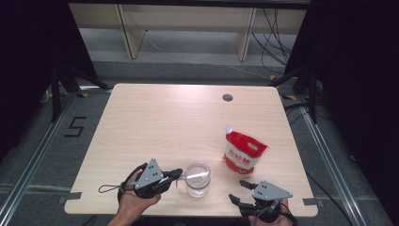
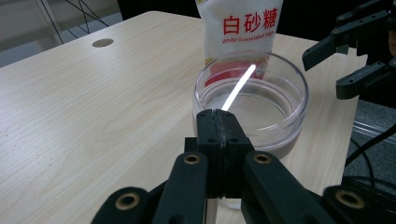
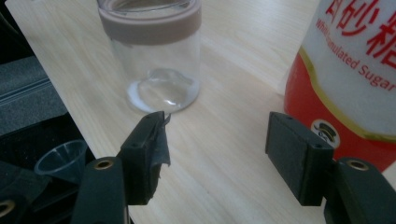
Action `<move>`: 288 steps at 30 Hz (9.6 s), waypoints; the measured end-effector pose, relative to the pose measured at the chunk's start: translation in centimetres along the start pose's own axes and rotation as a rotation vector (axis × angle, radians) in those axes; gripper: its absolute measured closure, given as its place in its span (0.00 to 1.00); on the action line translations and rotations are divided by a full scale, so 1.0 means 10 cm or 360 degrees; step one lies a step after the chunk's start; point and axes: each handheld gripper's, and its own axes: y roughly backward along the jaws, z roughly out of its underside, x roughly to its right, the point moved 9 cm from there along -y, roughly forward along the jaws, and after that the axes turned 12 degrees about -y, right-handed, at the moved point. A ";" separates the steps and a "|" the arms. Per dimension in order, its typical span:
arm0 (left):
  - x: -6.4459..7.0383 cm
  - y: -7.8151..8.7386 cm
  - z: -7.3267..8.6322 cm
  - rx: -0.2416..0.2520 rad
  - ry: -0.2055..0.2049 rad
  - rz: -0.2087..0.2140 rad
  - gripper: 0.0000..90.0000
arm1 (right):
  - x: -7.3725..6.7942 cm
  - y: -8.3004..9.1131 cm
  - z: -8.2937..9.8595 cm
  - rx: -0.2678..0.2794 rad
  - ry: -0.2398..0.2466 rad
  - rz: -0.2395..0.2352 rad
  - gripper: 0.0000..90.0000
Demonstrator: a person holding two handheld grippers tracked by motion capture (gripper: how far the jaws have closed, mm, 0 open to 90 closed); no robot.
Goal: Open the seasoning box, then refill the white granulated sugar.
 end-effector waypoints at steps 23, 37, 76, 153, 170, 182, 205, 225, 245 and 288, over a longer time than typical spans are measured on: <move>0.00 0.00 0.01 0.0017 0.0044 -0.0009 0.99 | -0.29 -0.25 -0.40 0.0140 0.0128 -0.0154 0.93; 0.00 0.00 0.02 0.0020 0.0043 -0.0009 0.99 | -0.41 -0.39 -0.54 0.0135 0.0191 -0.0214 0.98; 0.08 0.26 0.57 -0.0132 0.0195 -0.0006 0.31 | -0.61 -0.44 -0.85 0.0214 0.0283 -0.0254 0.94; 0.05 0.24 0.57 -0.0115 0.0243 -0.0052 0.19 | -0.31 -0.50 -0.76 0.0320 0.0130 -0.0205 0.51; -0.01 0.27 0.58 -0.0105 0.0279 -0.0095 0.18 | -0.20 -0.38 -0.61 0.0302 0.0066 -0.0173 0.45; 0.00 0.27 0.58 -0.0116 0.0286 -0.0101 0.18 | -0.10 -0.23 -0.46 0.0258 0.0038 -0.0121 0.45; -0.04 0.29 0.60 -0.0106 0.0288 -0.0113 0.18 | 0.38 0.24 -0.18 0.0264 -0.0100 0.0157 0.32; -0.02 0.26 0.62 -0.0108 0.0293 -0.0112 0.18 | 0.72 0.07 -0.27 0.0355 -0.0174 0.0190 0.20; -0.02 0.26 0.61 -0.0098 0.0308 -0.0104 0.19 | 0.82 -0.25 -0.42 0.0387 -0.0147 0.0097 0.23; -0.02 0.26 0.63 -0.0118 0.0296 -0.0103 0.18 | 0.89 -0.56 -0.49 0.0506 -0.0120 0.0029 0.34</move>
